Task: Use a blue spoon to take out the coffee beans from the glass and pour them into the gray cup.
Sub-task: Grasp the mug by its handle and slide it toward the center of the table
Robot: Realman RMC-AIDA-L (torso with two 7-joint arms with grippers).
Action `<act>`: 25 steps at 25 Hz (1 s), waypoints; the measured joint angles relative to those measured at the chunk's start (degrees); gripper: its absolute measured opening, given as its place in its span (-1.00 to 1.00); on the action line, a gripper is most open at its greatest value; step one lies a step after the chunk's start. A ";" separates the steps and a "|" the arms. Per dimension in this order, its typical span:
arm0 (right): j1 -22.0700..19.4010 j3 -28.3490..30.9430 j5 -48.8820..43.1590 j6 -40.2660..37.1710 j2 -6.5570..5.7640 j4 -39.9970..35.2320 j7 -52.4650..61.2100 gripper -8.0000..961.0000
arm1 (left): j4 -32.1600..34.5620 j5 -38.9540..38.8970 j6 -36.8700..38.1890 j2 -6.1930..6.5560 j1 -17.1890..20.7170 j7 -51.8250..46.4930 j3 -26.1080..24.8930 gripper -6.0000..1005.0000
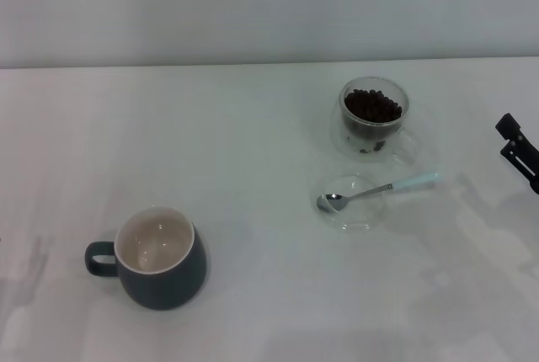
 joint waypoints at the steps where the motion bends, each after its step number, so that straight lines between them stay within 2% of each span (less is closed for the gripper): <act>1: 0.09 0.00 0.00 0.01 0.00 -0.09 0.00 0.82 | -0.04 0.00 0.00 0.00 -0.04 0.07 0.00 0.74; 12: 0.36 0.32 0.37 0.07 0.00 -0.89 -0.07 0.82 | -0.02 1.23 0.66 0.07 0.96 -0.10 0.03 0.74; 20: 0.70 0.52 0.70 3.34 -0.09 -3.98 -0.48 0.82 | -5.19 10.77 3.32 0.16 3.87 1.90 0.71 0.74; 25: 0.77 0.53 0.71 5.62 -0.09 -4.63 -0.50 0.82 | -7.84 16.72 3.18 0.35 3.19 2.35 0.72 0.74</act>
